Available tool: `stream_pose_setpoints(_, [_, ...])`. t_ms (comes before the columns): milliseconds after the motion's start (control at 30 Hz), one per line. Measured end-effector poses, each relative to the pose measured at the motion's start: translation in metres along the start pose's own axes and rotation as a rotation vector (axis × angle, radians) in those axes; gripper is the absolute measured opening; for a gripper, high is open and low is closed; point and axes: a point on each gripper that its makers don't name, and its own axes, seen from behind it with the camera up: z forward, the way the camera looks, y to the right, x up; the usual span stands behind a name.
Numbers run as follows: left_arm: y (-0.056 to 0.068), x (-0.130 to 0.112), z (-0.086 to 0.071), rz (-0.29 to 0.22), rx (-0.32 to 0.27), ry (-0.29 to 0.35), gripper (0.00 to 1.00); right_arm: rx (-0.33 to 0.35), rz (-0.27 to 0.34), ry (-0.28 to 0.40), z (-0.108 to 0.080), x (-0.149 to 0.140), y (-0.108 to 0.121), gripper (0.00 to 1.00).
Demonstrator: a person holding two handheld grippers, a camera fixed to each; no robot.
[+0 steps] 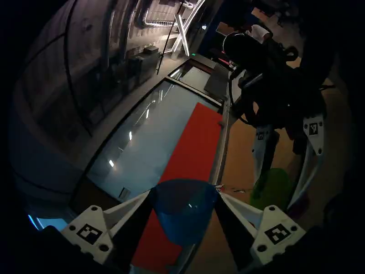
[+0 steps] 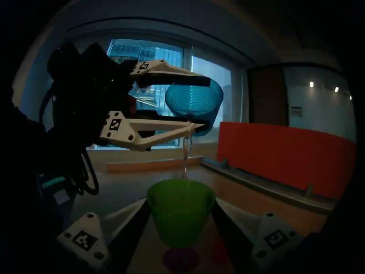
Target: Pour water
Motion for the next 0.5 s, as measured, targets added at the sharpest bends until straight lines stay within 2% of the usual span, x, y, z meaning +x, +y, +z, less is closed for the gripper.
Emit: stream_pose_setpoints(500, [-0.0041, 0.0046, -0.004, 0.095, 0.017, 0.004, 0.88, 0.0, -0.01, -0.001, 0.0015, 0.0021, -0.0005, 0.9])
